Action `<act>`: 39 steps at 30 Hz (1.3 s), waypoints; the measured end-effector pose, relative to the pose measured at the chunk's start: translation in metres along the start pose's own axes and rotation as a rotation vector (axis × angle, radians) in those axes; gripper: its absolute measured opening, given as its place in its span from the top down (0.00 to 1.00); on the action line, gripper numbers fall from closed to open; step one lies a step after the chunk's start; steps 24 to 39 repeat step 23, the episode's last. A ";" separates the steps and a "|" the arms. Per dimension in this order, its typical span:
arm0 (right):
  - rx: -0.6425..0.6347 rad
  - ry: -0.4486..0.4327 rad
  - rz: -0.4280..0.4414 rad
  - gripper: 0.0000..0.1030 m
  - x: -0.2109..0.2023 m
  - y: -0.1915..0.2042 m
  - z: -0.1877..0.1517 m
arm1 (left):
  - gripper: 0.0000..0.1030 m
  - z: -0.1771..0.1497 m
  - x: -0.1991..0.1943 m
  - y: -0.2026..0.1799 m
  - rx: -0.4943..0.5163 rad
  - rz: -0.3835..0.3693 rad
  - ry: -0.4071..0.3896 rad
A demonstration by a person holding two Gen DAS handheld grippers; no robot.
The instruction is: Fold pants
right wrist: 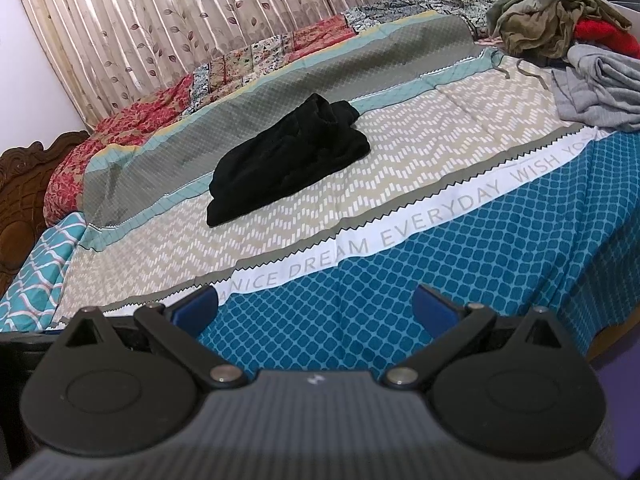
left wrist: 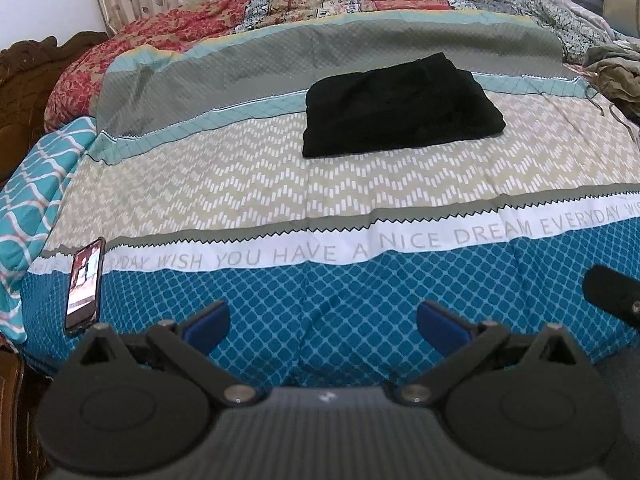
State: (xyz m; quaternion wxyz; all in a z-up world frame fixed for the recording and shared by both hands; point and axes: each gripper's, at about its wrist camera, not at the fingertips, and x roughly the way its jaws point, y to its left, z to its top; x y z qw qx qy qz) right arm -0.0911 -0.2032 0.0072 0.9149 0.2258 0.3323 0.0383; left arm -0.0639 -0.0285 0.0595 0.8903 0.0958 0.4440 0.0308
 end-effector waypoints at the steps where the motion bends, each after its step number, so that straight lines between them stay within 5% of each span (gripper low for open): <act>1: 0.001 0.002 0.000 0.00 0.000 0.000 0.000 | 0.00 0.000 0.001 0.000 0.001 -0.002 0.005; 39: -0.025 -0.026 -0.008 0.00 -0.003 0.003 -0.001 | 0.00 0.000 0.000 -0.003 0.009 -0.039 0.013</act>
